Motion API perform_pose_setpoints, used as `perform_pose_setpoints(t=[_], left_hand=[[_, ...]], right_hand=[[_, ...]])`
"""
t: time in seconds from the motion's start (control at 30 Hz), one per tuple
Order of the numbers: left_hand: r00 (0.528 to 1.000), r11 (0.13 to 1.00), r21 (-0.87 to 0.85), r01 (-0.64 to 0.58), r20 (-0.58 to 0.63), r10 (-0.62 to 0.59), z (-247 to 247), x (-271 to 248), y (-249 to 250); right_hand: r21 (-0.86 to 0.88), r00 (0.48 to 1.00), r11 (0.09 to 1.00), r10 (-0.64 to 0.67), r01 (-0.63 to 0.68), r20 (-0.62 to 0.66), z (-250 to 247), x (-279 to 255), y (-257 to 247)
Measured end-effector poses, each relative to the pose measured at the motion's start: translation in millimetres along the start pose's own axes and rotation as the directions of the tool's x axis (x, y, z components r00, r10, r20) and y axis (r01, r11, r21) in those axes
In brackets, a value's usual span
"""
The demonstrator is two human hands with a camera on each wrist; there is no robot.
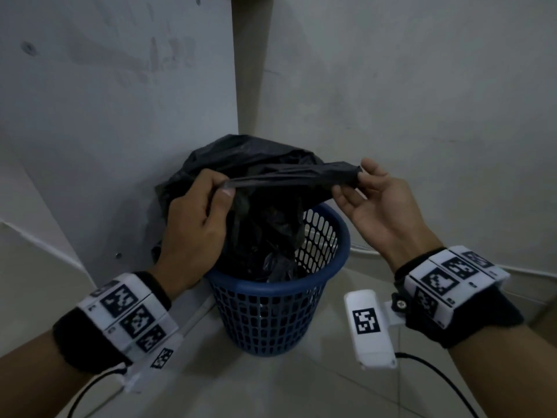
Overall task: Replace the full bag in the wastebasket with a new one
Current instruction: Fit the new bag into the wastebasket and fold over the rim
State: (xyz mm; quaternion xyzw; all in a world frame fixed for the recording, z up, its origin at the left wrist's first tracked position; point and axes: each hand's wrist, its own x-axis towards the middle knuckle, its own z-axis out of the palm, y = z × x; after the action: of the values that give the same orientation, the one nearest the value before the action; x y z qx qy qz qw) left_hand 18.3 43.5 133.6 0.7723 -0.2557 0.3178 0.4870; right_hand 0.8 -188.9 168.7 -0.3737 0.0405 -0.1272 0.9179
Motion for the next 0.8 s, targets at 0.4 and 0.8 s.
perform_pose_setpoints(t=[0.4,0.8], left_hand=[[0.745,0.819,0.222,-0.530,0.582,0.324,18,-104,7],[0.829,0.823,0.482,-0.300,0.558,-0.024,7,-88,-65]], right_hand=[[-0.443,0.905,0.866,0.024,-0.232,-0.425,-52,-3,31],[-0.597,0.880,0.696,0.107,-0.399,-0.462,-61,3,65]])
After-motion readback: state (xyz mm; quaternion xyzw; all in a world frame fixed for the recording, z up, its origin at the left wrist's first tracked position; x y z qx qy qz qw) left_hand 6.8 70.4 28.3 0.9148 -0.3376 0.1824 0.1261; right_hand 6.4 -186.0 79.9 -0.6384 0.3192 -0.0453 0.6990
